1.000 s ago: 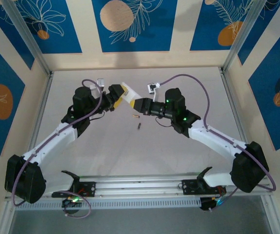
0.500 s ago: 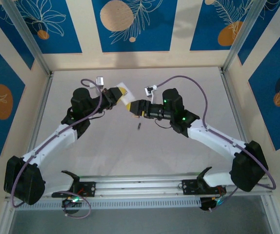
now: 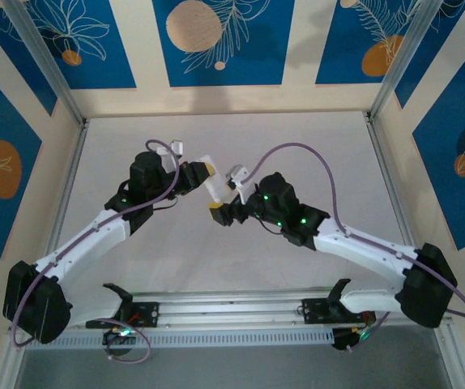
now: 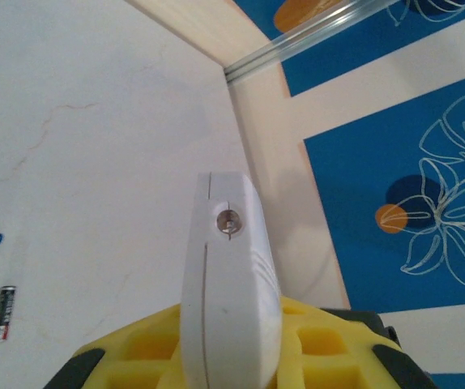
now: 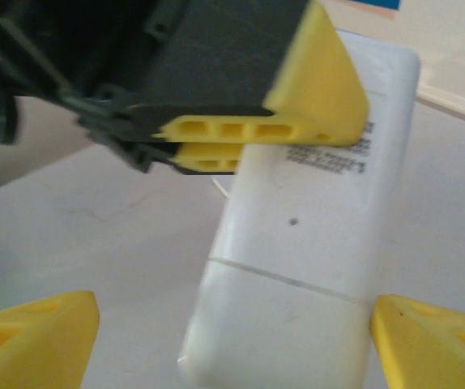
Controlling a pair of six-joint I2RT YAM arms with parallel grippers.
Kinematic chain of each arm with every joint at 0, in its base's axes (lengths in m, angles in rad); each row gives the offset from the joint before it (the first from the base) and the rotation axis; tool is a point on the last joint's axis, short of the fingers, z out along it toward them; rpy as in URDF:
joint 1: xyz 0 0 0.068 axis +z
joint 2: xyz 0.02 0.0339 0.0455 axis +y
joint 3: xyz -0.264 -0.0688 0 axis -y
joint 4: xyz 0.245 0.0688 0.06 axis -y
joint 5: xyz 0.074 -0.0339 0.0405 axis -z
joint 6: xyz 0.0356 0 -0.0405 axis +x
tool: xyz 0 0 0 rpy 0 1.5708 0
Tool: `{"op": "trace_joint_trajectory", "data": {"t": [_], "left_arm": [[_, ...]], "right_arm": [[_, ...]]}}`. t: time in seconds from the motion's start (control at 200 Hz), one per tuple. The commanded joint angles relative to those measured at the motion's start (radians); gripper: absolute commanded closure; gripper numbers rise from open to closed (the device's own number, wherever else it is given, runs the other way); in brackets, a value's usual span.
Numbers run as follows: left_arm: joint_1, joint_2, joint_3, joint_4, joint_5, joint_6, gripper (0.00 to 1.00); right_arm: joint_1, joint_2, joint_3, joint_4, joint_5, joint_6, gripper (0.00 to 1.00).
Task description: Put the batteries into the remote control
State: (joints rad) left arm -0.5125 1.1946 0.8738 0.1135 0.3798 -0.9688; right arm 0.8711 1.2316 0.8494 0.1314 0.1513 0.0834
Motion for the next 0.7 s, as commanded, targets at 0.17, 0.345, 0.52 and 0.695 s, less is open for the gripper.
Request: {"op": "trace_joint_trajectory", "data": {"t": [0.17, 0.345, 0.52, 0.695], "left_arm": [[-0.018, -0.029, 0.007, 0.008, -0.010, 0.027, 0.97], [-0.020, -0.059, -0.013, -0.003, -0.051, 0.074, 0.42], [-0.016, -0.173, 0.024, -0.374, -0.426, 0.354, 0.03], [-0.006, -0.176, 0.012, -0.580, -0.439, 0.485, 0.00]], "right_arm": [[-0.008, 0.046, 0.072, -0.014, 0.036, -0.016, 0.51], [-0.047, 0.031, 0.070, -0.097, 0.030, -0.048, 0.63], [-0.087, 0.052, 0.006, -0.273, -0.095, -0.427, 0.63], [0.023, 0.180, 0.010, -0.492, -0.024, -0.689, 0.63]]}}
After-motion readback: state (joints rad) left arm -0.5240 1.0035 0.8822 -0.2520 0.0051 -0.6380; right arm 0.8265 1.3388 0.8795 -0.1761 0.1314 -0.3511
